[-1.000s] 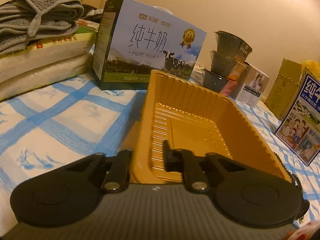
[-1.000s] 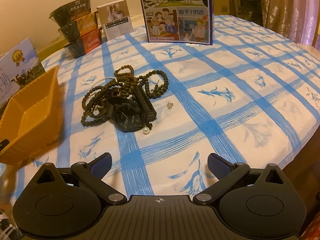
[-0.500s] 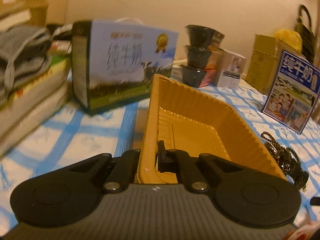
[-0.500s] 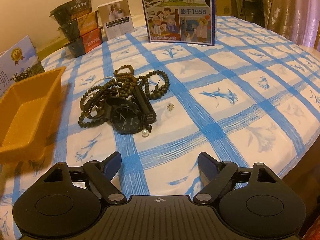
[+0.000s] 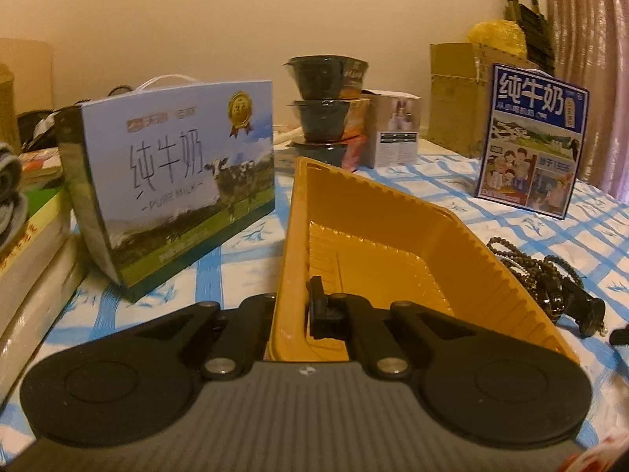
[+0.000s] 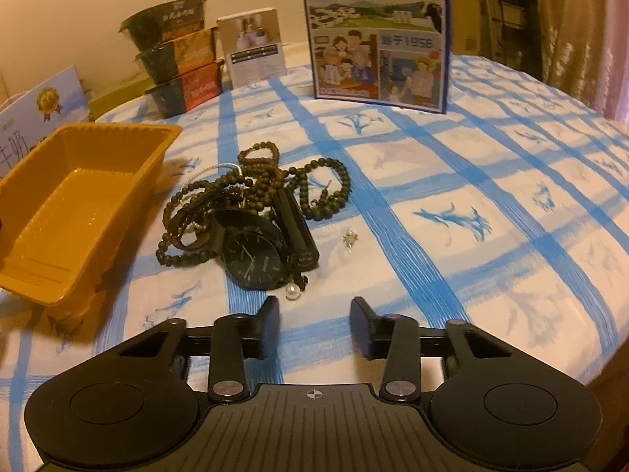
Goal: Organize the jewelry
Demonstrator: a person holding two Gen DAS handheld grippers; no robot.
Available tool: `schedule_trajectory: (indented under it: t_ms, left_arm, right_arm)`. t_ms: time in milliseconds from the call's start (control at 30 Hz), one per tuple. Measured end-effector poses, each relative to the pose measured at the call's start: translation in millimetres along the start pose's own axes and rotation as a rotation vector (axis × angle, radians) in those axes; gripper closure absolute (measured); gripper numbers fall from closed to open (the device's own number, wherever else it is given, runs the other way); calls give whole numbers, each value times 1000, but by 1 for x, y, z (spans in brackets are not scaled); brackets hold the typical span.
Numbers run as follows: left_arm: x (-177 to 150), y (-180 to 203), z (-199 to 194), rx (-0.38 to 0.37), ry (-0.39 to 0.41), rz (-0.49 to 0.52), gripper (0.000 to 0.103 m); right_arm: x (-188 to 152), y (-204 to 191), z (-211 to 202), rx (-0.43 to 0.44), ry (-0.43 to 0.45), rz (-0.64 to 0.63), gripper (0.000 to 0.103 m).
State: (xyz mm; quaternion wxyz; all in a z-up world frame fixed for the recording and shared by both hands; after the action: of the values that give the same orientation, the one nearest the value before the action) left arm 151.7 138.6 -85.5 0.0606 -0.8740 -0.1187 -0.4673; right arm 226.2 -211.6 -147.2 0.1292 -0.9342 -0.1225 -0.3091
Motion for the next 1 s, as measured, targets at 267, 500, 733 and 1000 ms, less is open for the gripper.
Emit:
schedule_trajectory:
  t_ms: [267, 500, 733, 1000]
  left_arm:
    - [11, -8, 8, -33, 18, 27, 100]
    - [13, -10, 10, -53, 15, 13, 100]
    - [14, -11, 8, -62, 17, 4, 99]
    - [16, -12, 8, -63, 23, 6, 99]
  right_arm:
    - [8, -11, 18, -12, 4, -75, 82]
    - [5, -19, 16, -47, 24, -138, 95]
    - [17, -29, -13, 23, 74, -115, 95]
    - [48, -91, -21, 245, 140, -170, 95]
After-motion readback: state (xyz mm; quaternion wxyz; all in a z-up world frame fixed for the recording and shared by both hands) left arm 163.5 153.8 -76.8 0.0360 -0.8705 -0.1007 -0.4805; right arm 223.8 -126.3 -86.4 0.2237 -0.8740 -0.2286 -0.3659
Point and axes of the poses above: each gripper's, at about its wrist camera, not at the fingertips, and z roughly the way its jaws point, y to its right, x to its top, the point moved 3 cm from there along z, roughly the way its jaws point, and after that the axes turned 8 degrees about -y, right-handed, at the moved point
